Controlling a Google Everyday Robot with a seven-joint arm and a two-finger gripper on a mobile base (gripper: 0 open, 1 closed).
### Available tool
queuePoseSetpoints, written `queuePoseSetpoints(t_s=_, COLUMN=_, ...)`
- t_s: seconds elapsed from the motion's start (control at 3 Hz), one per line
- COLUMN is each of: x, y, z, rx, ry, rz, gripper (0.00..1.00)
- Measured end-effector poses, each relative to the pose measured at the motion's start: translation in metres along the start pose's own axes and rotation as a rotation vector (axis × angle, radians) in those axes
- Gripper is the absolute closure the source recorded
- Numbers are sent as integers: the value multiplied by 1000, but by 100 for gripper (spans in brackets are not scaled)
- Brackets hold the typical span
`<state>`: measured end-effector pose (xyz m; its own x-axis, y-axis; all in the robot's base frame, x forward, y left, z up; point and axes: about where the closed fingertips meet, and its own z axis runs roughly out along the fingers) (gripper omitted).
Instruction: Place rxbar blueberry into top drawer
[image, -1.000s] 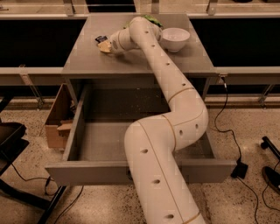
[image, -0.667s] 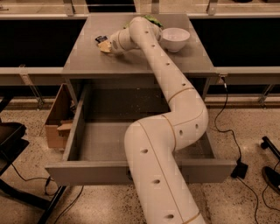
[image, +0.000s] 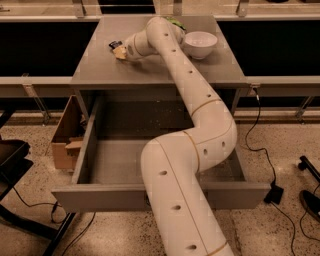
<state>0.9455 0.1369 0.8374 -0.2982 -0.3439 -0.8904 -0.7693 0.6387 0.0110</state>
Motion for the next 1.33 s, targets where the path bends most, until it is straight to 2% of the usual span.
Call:
queuePoseSetpoints(t_s=0.67, x=-2, y=5, z=-7, rx=0, ry=5, rz=-3, gripper=100)
queuePoseSetpoints(t_s=1.0, x=-18, y=8, z=-70, rx=-17, ry=79, rz=-48, gripper=100)
queuePoseSetpoints(t_s=1.33, x=-50, y=23, z=-213, rx=-38, ry=195, rz=-174, gripper=100)
